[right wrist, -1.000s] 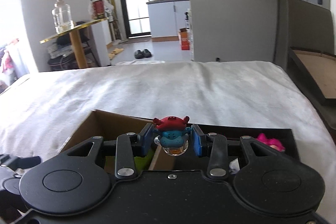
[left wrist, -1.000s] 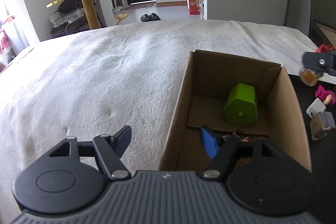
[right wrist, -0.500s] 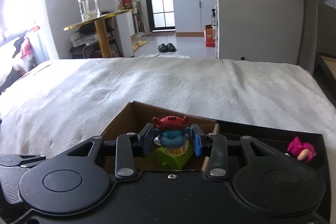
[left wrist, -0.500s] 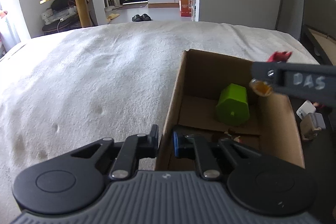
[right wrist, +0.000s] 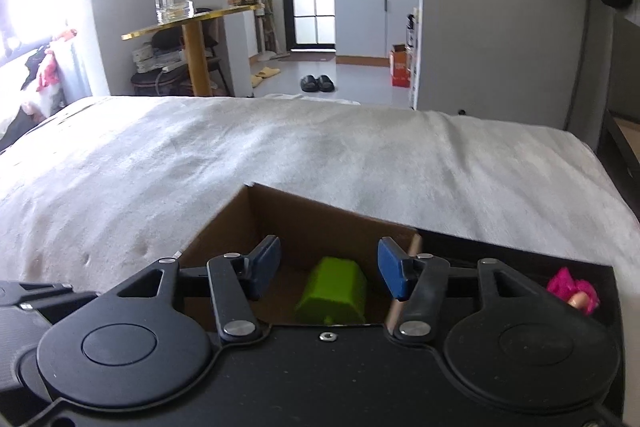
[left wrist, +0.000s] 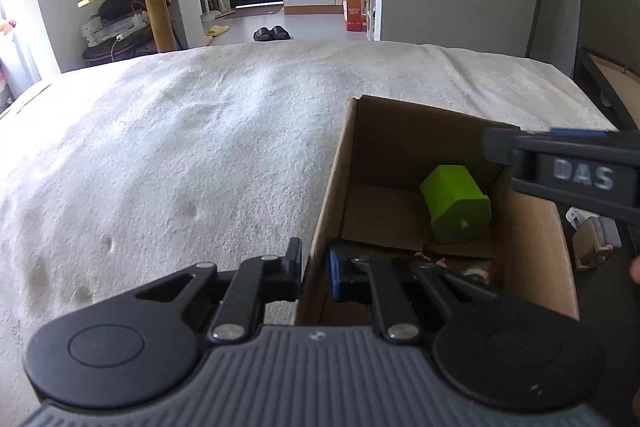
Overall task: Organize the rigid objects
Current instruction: 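Carry the red figure into the cardboard box and open the right gripper, then move the right gripper to the lavender block and close on it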
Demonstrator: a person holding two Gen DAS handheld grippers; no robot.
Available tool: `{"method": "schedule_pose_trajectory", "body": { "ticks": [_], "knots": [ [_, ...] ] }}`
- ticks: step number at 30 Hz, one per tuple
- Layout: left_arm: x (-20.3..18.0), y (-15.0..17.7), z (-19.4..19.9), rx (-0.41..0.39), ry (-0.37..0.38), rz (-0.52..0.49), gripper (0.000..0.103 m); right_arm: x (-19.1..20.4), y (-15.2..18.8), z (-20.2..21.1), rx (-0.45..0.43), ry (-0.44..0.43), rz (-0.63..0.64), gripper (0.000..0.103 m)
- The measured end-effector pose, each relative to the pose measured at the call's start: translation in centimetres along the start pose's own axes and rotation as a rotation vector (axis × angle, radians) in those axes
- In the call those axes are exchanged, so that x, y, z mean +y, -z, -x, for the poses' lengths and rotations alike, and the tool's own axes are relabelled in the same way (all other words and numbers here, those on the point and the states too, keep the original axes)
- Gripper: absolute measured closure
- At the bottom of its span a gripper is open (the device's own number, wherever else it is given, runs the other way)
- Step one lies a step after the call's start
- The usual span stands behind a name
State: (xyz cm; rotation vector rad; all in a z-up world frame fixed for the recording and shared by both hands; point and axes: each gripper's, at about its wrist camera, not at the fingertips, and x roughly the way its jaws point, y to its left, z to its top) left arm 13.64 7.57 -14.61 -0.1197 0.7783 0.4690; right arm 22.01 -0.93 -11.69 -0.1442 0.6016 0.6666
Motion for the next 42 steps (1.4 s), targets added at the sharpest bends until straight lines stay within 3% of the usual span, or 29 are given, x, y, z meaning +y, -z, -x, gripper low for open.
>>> {"method": "schedule_pose_trajectory", "body": {
  "ticks": [25, 28, 30, 33, 42],
  "knots": [
    [-3.3, -2.1, 1.8, 0.001, -0.101, -0.126, 0.086, -8.7, 2.5, 4.2, -0.013, 0.079, -0.212, 0.043],
    [-3.8, -2.1, 1.7, 0.02, -0.119, -0.151, 0.072, -9.6, 3.0, 4.4, -0.009, 0.081, -0.227, 0.041],
    [-4.2, -2.0, 1.7, 0.019, -0.136, -0.168, 0.048, -10.1, 3.5, 4.4, -0.007, 0.082, -0.235, 0.039],
    [-4.8, -2.0, 1.7, 0.014, -0.157, -0.197, 0.035, -10.8, 4.2, 4.2, 0.006, 0.09, -0.248, 0.038],
    [-6.3, -2.0, 2.0, 0.019, -0.157, -0.259, 0.024, -12.4, 6.4, 3.8, 0.036, 0.091, -0.269, 0.033]
  ]
}}
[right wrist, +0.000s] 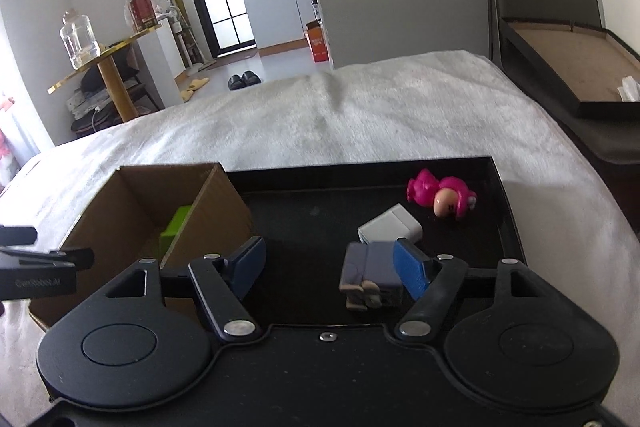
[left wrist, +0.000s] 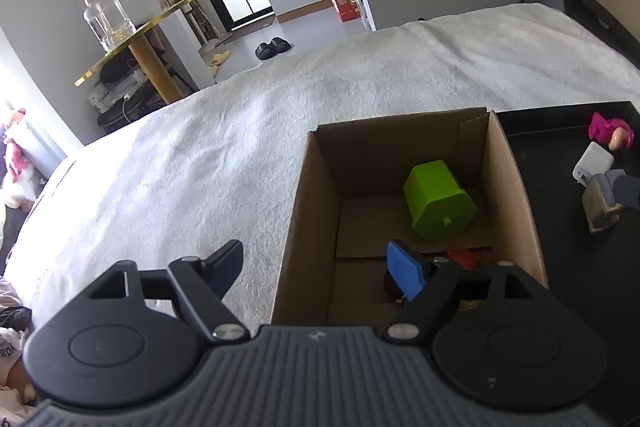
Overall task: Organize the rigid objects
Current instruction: 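Move the right gripper to the lavender block and close on it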
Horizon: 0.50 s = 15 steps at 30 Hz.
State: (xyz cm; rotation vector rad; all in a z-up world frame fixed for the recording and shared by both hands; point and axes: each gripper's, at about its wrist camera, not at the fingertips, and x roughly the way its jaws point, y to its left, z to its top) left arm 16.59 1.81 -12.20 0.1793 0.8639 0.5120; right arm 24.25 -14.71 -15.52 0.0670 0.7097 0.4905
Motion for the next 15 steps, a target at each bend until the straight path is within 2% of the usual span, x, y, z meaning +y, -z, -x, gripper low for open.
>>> {"method": "schedule_pose_trajectory", "body": {
  "ticks": [11, 15],
  "knots": [
    [-1.1, -0.4, -0.6, 0.031, -0.032, -0.002, 0.024, -0.9, 1.8, -1.5, 0.028, -0.019, 0.007, 0.033],
    [-1.3, -0.5, -0.8, 0.032, -0.04, -0.006, 0.024, -1.0, 1.8, -2.2, 0.023, 0.016, 0.024, 0.033]
  ]
}}
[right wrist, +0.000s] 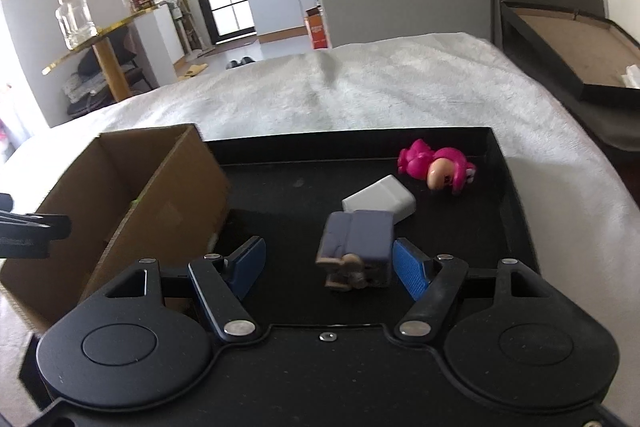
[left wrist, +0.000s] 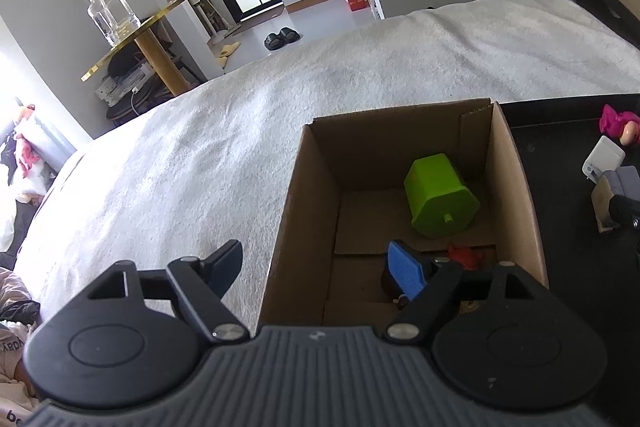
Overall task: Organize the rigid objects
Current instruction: 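Move the right gripper to the lavender block and close on it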
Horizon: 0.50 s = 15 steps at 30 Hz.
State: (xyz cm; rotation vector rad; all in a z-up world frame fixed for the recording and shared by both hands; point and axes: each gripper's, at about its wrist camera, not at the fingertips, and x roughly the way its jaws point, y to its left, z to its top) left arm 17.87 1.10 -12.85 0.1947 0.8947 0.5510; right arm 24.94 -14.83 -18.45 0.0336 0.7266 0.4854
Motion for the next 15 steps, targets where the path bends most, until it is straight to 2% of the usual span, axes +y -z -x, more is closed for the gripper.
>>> {"method": "schedule_pose_trajectory", "body": {
  "ticks": [10, 11, 12, 15],
  "knots": [
    [-0.2, 0.1, -0.4, 0.014, -0.007, -0.009, 0.024, -0.5, 0.4, -3.2, 0.042, 0.097, -0.012, 0.034],
    [-0.2, 0.2, -0.4, 0.014, -0.007, -0.008, 0.024, -0.5, 0.6, -3.4, 0.043, 0.104, -0.011, 0.042],
    [-0.2, 0.2, -0.4, 0.013, -0.008, -0.007, 0.024, -0.4, 0.6, -3.5, 0.048, 0.104, -0.008, 0.057],
    [-0.1, 0.2, -0.3, 0.011, -0.006, -0.003, 0.024, -0.4, 0.7, -3.4, 0.055, 0.103, 0.004, 0.058]
  ]
}}
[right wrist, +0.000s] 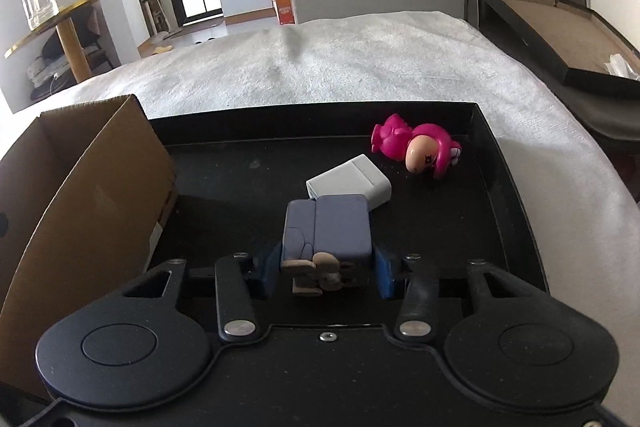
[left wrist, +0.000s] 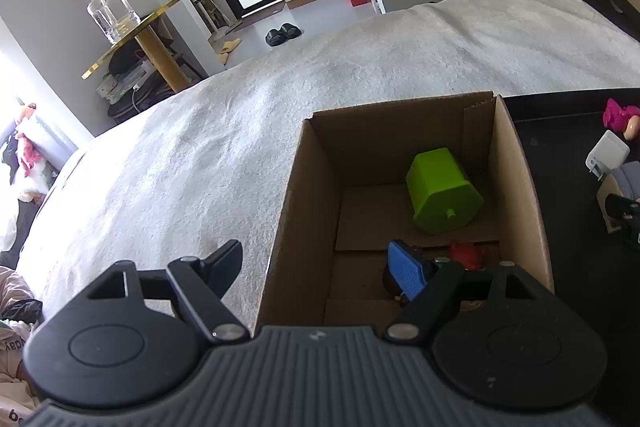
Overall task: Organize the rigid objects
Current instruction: 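Move the right gripper to the lavender block and close on it, then lift the lavender block into the cardboard box and open the right gripper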
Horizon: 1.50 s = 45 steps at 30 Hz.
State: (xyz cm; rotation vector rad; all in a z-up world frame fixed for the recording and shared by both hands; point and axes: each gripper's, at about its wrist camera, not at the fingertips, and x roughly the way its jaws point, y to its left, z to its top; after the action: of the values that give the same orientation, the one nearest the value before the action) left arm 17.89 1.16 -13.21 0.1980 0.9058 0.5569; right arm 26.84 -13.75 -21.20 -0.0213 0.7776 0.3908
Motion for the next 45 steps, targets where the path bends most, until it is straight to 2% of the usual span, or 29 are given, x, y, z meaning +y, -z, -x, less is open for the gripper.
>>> {"method": "schedule_pose_trajectory", "body": {
  "ticks": [10, 19, 31, 45],
  "knots": [
    [0.5, 0.1, 0.3, -0.011, 0.02, 0.02, 0.024, -0.2, -0.4, 2.4, -0.028, -0.023, 0.008, 0.059],
    [1.7, 0.4, 0.6, -0.018, 0.034, 0.061, 0.024, 0.6, -2.6, 4.8, -0.096, -0.045, 0.005, 0.059],
    [3.7, 1.0, 0.4, -0.026, 0.065, 0.112, 0.024, 3.5, -5.1, 6.9, -0.172, -0.096, 0.032, 0.059],
    [5.7, 2.2, -0.6, -0.006, 0.098, 0.165, 0.024, 7.4, -5.6, 7.8, -0.221, -0.167, 0.089, 0.059]
  ]
}}
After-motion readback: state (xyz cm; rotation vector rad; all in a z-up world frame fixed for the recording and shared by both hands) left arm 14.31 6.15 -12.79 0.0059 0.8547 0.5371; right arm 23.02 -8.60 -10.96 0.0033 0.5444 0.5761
